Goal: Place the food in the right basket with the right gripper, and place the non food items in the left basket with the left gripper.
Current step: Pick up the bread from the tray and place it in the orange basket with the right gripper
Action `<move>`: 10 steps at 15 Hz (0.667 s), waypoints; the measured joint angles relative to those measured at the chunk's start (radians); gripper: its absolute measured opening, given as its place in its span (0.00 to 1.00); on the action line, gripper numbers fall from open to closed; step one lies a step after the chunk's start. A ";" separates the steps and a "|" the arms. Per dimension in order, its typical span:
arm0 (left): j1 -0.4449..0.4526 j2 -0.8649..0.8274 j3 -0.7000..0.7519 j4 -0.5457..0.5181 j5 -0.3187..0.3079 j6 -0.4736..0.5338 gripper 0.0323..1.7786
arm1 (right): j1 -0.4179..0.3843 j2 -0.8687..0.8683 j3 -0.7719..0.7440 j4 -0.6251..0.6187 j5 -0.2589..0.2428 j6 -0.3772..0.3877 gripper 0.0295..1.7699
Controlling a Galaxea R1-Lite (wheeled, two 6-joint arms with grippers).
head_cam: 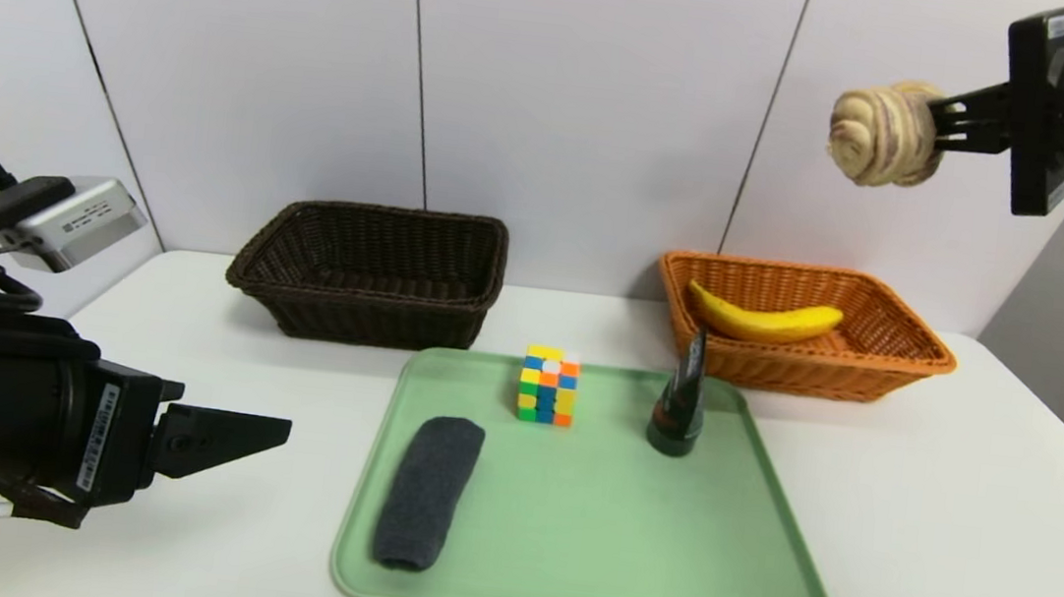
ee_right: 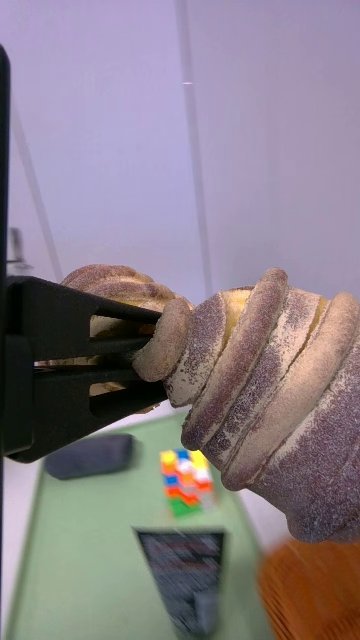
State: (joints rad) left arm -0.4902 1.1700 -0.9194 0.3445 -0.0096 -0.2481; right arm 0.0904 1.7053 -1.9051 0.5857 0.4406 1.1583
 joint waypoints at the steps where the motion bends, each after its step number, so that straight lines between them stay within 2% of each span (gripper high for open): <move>1: -0.001 0.000 0.000 0.000 0.000 0.000 0.95 | -0.044 0.037 0.000 -0.021 0.000 0.002 0.04; 5: -0.001 -0.001 -0.003 -0.003 0.000 0.000 0.95 | -0.145 0.176 -0.002 -0.109 -0.004 0.017 0.04; 8: -0.001 0.000 -0.001 -0.005 0.000 0.000 0.95 | -0.166 0.263 -0.004 -0.181 -0.053 0.073 0.04; 10: -0.001 0.000 -0.002 -0.006 0.000 0.000 0.95 | -0.167 0.312 -0.006 -0.200 -0.072 0.081 0.04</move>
State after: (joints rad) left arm -0.4917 1.1704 -0.9213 0.3389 -0.0096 -0.2481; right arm -0.0768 2.0172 -1.9109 0.3853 0.3689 1.2391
